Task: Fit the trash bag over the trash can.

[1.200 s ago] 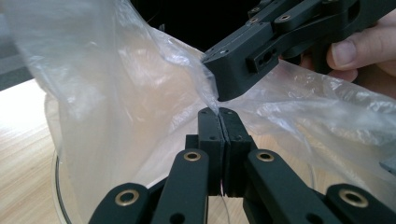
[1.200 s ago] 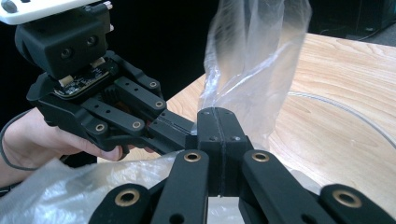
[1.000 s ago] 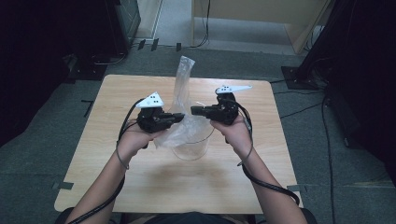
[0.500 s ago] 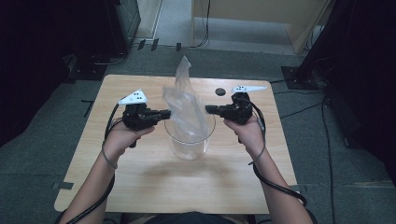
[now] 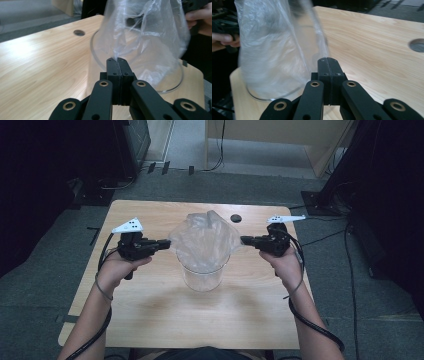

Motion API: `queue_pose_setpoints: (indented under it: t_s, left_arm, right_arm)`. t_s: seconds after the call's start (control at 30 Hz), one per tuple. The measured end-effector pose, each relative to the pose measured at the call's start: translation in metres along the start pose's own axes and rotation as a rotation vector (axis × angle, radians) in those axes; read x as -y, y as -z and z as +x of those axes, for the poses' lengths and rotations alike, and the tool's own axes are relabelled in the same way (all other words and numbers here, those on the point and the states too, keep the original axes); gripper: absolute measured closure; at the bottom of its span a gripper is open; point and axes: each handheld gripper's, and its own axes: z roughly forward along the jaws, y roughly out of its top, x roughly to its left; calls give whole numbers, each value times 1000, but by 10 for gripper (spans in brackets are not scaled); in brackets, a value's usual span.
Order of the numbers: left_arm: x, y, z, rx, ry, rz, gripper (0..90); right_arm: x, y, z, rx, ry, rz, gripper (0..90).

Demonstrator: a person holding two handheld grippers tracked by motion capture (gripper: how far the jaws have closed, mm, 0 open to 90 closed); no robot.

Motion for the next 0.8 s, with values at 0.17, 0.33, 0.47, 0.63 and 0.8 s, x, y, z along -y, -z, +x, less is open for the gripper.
queue_pose_setpoints:
  t_s: [0.17,0.33,0.47,0.63,0.8]
  left_arm:
    - [7,8,9,-21,27,10,900]
    - [8,6,6,22,1,-16,762]
    - [4,4,1,60,-20,-50,627]
    - [-4,8,-4,61,-45,-88,548]
    - [-8,11,-7,46,-70,-80,469]
  right_arm:
    - [-1,9,-2,146,107,70,900]
    - [0,10,-5,33,82,40,776]
    - [-1,6,-1,-19,121,30,644]
    - [-4,7,2,-42,153,-29,519]
    - [-6,6,4,-34,171,-42,514]
